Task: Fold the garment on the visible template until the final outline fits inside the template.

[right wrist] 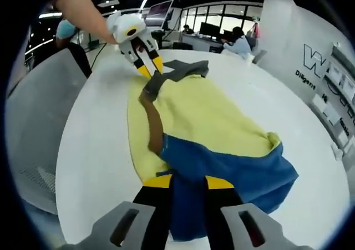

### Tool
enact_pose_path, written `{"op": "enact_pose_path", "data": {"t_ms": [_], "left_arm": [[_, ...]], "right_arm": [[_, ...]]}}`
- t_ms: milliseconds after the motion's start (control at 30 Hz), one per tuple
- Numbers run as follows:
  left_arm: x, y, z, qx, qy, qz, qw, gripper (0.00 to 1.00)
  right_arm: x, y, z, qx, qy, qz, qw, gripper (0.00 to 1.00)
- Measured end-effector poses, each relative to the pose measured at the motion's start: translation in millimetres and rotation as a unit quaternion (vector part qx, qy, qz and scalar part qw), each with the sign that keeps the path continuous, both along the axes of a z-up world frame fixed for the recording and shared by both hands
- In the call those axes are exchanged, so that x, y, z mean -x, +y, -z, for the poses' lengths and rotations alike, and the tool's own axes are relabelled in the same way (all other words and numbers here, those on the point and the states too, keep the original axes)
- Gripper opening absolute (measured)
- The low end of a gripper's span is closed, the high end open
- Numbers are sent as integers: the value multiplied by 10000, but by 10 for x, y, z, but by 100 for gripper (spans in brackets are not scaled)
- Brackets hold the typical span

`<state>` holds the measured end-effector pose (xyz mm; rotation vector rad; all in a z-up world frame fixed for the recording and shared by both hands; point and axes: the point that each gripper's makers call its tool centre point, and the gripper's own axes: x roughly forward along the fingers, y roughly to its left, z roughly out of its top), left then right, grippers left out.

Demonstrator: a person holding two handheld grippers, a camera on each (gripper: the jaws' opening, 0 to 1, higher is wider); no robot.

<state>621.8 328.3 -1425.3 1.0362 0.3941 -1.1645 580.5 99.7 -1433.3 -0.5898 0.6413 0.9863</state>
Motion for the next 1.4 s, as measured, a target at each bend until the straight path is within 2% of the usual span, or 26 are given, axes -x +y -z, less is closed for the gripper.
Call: {"op": "enact_pose_path", "data": {"t_ms": [33, 300, 433, 567, 667, 767, 833, 900, 967, 1167, 1300, 1333, 1400], "left_arm": [[-6, 14, 0, -13, -14, 0, 10000, 21], [-2, 104, -21, -34, -24, -25, 10000, 22], [47, 84, -18, -88, -70, 113, 9999, 22], [83, 6, -74, -127, -301, 387, 9987, 22], [129, -25, -12, -245, -285, 635, 9973, 21], [164, -23, 76, -471, -281, 875, 9947, 20], [123, -10, 76, -647, -438, 923, 9927, 20], [122, -35, 41, -606, -459, 929, 9928, 20], [84, -53, 12, -706, -659, 1004, 9903, 19], [94, -137, -57, -464, -615, 1004, 9920, 17], [72, -147, -69, -398, -482, 881, 9942, 9], [55, -157, -100, -330, -487, 803, 9950, 9], [11, -150, -120, -244, -466, 708, 9961, 9]], "right_arm": [[1, -21, 40, 221, -26, -130, 9997, 16], [-74, -157, 116, 893, -274, -419, 9948, 9], [-114, -151, 106, 940, -360, -472, 9938, 9], [-137, -120, 93, 955, -430, -554, 9930, 7], [-140, -103, 93, 947, -419, -600, 9928, 1], [-148, -105, 90, 939, -424, -598, 9929, 0], [-146, -111, 89, 941, -418, -604, 9928, 0], [-150, -117, 87, 940, -428, -605, 9928, 0], [-155, -120, 85, 923, -425, -590, 9931, 0], [-160, -104, 54, 801, -462, -574, 9941, 0], [-148, -104, 94, 869, -442, -623, 9933, 9], [-149, -106, 105, 927, -473, -669, 9923, 9], [-148, -98, 106, 934, -475, -718, 9919, 1]]}}
